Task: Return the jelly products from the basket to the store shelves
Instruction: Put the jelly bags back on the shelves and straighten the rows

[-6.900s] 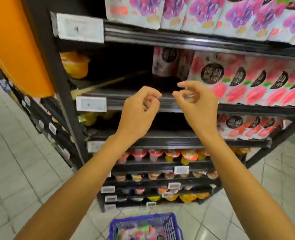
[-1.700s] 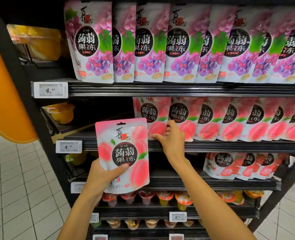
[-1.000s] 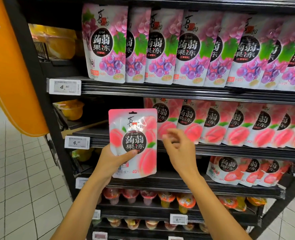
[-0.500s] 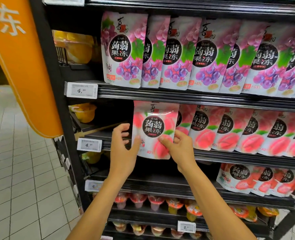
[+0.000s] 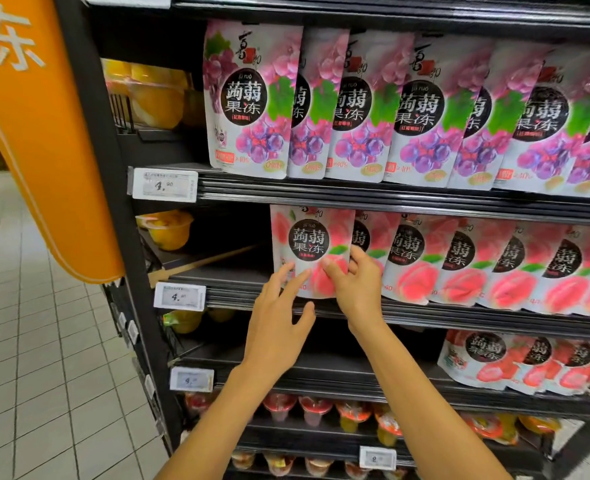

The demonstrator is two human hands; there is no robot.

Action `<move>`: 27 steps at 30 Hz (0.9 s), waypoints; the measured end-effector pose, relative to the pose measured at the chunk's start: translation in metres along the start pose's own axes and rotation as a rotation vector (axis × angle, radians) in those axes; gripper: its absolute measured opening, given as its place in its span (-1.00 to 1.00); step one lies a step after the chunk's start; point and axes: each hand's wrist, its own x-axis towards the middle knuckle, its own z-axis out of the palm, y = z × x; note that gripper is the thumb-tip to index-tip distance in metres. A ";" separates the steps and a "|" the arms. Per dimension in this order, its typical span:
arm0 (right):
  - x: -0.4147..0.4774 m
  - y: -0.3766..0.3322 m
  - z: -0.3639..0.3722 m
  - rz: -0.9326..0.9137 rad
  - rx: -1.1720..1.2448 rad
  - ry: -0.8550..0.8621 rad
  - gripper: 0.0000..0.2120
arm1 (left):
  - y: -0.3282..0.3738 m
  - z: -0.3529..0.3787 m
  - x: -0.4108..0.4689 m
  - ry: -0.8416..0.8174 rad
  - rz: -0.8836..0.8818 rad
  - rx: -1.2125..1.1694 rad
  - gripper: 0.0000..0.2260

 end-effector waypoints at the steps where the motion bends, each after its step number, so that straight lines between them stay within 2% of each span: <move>1: -0.002 0.002 -0.001 -0.002 -0.022 -0.021 -0.89 | 0.000 0.002 -0.001 0.002 -0.001 0.022 -0.54; 5: -0.008 0.007 -0.012 -0.040 -0.183 -0.079 -0.79 | 0.001 0.008 -0.004 0.041 0.028 0.115 -0.50; 8: -0.013 0.014 -0.023 -0.053 -0.419 0.000 -0.67 | 0.000 0.010 -0.006 0.045 0.043 0.145 -0.48; 11: -0.018 0.020 -0.028 -0.071 -0.651 0.074 -0.73 | -0.001 0.012 -0.007 0.052 0.047 0.140 -0.47; 17: -0.012 0.021 -0.014 -0.022 -0.672 0.116 -0.83 | -0.004 0.008 0.002 0.057 0.013 0.151 -0.47; 27: -0.016 0.029 -0.009 -0.018 -0.655 0.156 -0.76 | -0.005 0.012 0.001 0.014 0.000 0.187 -0.44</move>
